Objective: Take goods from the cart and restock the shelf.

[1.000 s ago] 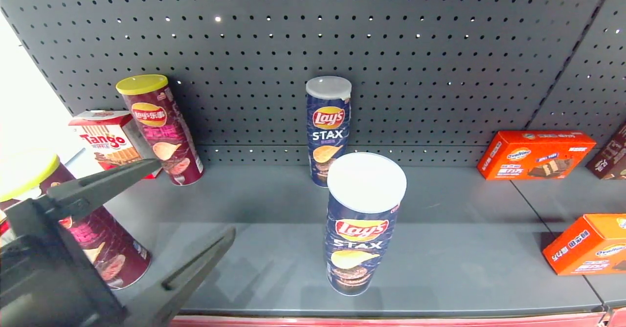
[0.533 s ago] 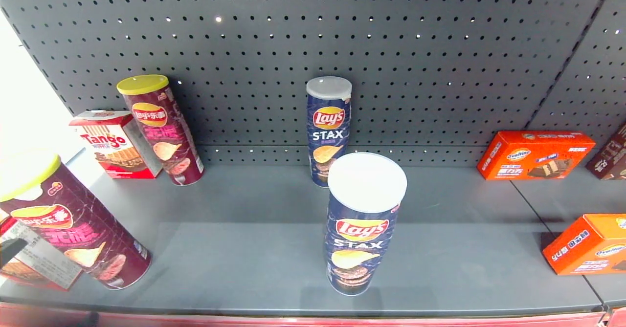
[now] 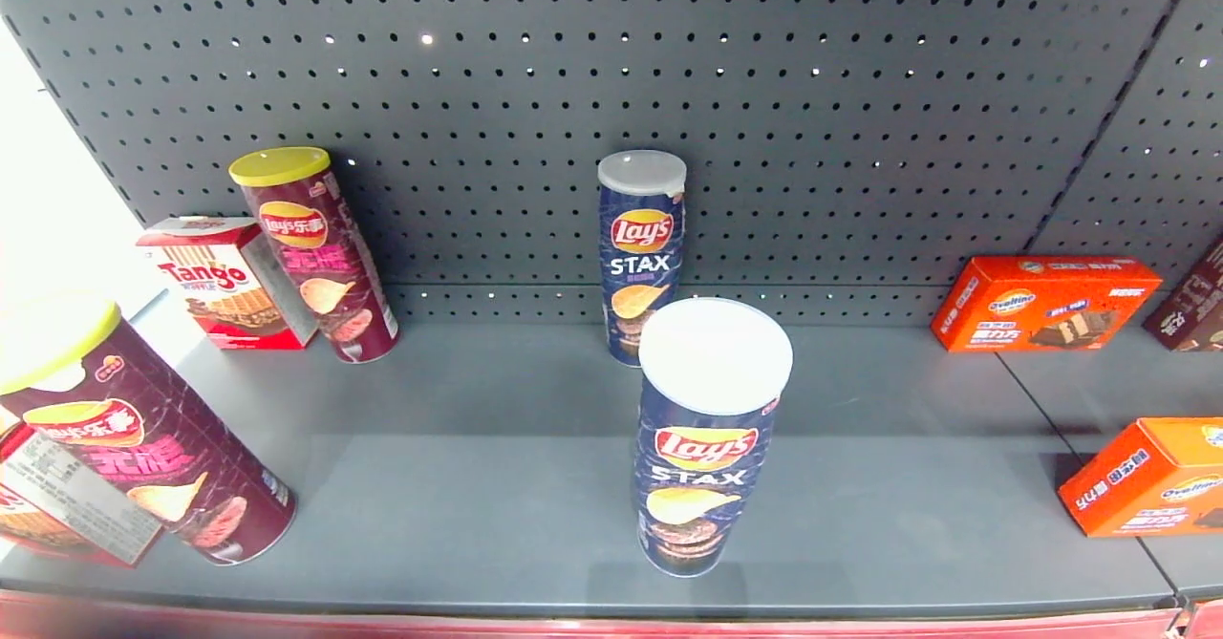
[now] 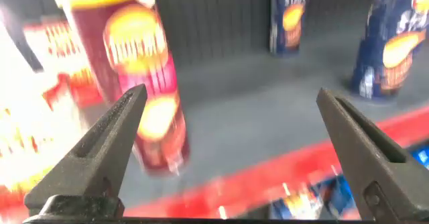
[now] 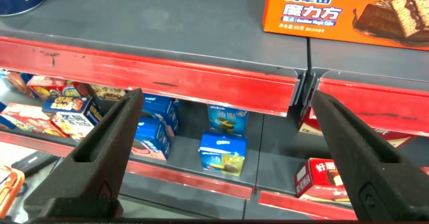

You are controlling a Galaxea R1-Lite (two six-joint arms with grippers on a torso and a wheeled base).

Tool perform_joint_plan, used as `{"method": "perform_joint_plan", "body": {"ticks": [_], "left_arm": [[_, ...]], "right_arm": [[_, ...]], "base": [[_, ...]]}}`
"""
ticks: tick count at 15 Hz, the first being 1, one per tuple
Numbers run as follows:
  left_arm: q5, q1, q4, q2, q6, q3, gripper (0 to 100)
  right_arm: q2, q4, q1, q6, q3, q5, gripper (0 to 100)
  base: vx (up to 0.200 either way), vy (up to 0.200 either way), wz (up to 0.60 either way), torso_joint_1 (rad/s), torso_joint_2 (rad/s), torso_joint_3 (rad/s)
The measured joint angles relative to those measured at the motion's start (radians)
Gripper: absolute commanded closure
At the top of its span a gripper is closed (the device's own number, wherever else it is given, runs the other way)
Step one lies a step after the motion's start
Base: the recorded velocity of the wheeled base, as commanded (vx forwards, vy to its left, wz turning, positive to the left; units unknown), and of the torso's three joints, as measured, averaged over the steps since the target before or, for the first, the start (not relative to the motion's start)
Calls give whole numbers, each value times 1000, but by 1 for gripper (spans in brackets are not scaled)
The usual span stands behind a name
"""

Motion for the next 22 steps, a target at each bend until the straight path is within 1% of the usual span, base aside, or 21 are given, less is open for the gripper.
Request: {"method": "perform_joint_plan", "body": {"ticks": [1, 2, 3, 4, 5, 6, 7, 9, 10, 11, 12, 13, 14, 15, 16, 17, 19, 22], "left_arm": [[-39, 51, 83, -54, -17, 0, 0], [-50, 77, 151, -102, -23, 0, 0], [-55, 91, 229, -147, -26, 0, 0], [-55, 100, 288, -184, -29, 0, 0], [-43, 105, 327, -208, -31, -1, 0], [-21, 109, 371, -224, -31, -1, 0], [3, 111, 395, -236, -31, -1, 0], [16, 113, 407, -249, -36, -1, 0], [17, 114, 407, -253, -48, -1, 0], [17, 114, 407, -256, -70, -1, 0], [13, 114, 407, -258, -68, -1, 0], [22, 114, 407, -259, -67, -1, 0], [69, 114, 408, -260, -67, 0, 0], [129, 114, 418, -260, -63, -1, 0], [233, 114, 444, -261, -53, -1, 0], [290, 114, 468, -261, -45, -2, 0], [281, 114, 469, -261, -36, -4, 0], [276, 114, 468, -261, -45, -3, 0]], "right_arm": [[0, 0, 0, 0, 0, 0, 0], [0, 0, 0, 0, 0, 0, 0], [0, 0, 0, 0, 0, 0, 0], [0, 0, 0, 0, 0, 0, 0], [0, 0, 0, 0, 0, 0, 0], [0, 0, 0, 0, 0, 0, 0], [0, 0, -1, 0, 0, 0, 0], [0, 0, -1, 0, 0, 0, 0], [0, 0, -1, 0, 0, 0, 0], [0, 0, 0, 0, 0, 0, 0], [0, 0, 0, 0, 0, 0, 0], [0, 0, 0, 0, 0, 0, 0], [0, 0, 0, 0, 0, 0, 0], [0, 0, 0, 0, 0, 0, 0], [0, 0, 0, 0, 0, 0, 0], [0, 0, 0, 0, 0, 0, 0], [0, 0, -1, 0, 0, 0, 0], [0, 1, 0, -1, 0, 1, 0]], "base": [[0, 0, 0, 0, 0, 0], [0, 0, 0, 0, 0, 0], [0, 0, 0, 0, 0, 0], [0, 0, 0, 0, 0, 0], [0, 0, 0, 0, 0, 0], [0, 0, 0, 0, 0, 0], [0, 0, 0, 0, 0, 0], [0, 0, 0, 0, 0, 0], [0, 0, 0, 0, 0, 0], [0, 0, 0, 0, 0, 0], [0, 0, 0, 0, 0, 0], [0, 0, 0, 0, 0, 0], [0, 0, 0, 0, 0, 0], [0, 0, 0, 0, 0, 0], [0, 0, 0, 0, 0, 0], [0, 0, 0, 0, 0, 0], [0, 0, 0, 0, 0, 0], [0, 0, 0, 0, 0, 0]]}}
